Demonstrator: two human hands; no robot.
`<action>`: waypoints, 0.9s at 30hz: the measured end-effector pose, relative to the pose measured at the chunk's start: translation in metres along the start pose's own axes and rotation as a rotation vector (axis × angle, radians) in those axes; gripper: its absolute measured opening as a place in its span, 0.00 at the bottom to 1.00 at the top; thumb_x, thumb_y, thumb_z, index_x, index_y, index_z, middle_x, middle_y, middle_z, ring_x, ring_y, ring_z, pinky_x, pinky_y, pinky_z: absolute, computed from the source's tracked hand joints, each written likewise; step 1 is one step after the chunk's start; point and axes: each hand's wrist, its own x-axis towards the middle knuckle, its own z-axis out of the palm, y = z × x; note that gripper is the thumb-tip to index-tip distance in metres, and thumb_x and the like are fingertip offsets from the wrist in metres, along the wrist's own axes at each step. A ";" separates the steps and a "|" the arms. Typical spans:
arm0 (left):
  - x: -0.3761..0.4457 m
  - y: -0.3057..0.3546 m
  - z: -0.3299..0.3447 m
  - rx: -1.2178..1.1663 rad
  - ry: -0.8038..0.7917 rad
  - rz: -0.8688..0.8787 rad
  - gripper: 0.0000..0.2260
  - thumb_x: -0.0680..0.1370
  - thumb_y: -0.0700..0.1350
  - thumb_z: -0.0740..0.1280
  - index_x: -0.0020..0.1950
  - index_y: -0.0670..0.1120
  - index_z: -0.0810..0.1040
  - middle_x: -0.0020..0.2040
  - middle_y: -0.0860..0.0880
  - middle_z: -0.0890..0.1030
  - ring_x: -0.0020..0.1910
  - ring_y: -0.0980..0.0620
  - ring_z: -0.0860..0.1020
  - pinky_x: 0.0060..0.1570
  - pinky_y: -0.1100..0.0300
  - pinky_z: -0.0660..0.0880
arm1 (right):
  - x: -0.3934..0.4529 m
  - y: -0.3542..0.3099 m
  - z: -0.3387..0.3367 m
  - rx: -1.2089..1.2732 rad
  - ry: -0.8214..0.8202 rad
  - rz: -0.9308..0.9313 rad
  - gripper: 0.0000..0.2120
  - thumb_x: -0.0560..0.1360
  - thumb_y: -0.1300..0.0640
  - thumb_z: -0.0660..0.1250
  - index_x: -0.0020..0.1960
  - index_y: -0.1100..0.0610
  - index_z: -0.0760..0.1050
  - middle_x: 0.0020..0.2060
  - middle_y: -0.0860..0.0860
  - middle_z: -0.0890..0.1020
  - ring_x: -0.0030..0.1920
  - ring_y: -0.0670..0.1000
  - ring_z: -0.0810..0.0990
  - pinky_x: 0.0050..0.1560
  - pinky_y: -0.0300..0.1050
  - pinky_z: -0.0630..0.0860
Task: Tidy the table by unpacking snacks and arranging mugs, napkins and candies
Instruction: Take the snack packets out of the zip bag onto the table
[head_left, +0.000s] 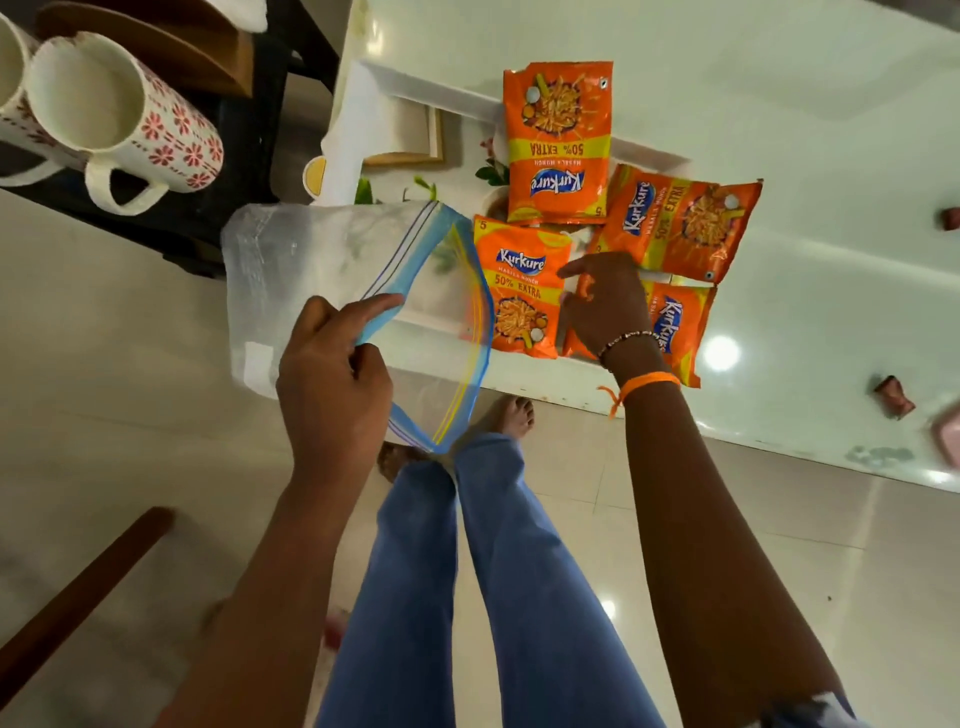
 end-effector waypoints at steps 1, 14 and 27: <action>0.000 0.000 0.003 0.001 -0.002 0.003 0.24 0.70 0.28 0.57 0.59 0.48 0.79 0.40 0.47 0.68 0.34 0.52 0.67 0.37 0.63 0.66 | 0.007 -0.001 -0.004 0.005 0.029 -0.018 0.14 0.71 0.66 0.65 0.56 0.58 0.77 0.62 0.60 0.71 0.63 0.58 0.71 0.63 0.46 0.68; -0.001 0.005 0.027 -0.024 -0.009 -0.007 0.23 0.71 0.27 0.58 0.59 0.47 0.79 0.38 0.45 0.68 0.30 0.53 0.67 0.32 0.59 0.69 | 0.093 -0.010 0.014 -0.547 0.128 -0.483 0.16 0.74 0.60 0.58 0.62 0.55 0.69 0.63 0.61 0.71 0.61 0.62 0.69 0.55 0.57 0.69; -0.002 -0.002 0.026 -0.038 0.038 -0.060 0.23 0.71 0.27 0.58 0.58 0.47 0.79 0.38 0.47 0.66 0.31 0.53 0.68 0.35 0.60 0.69 | 0.065 -0.012 0.022 -0.422 -0.042 -0.421 0.24 0.72 0.49 0.66 0.64 0.57 0.67 0.63 0.59 0.71 0.62 0.62 0.69 0.59 0.56 0.67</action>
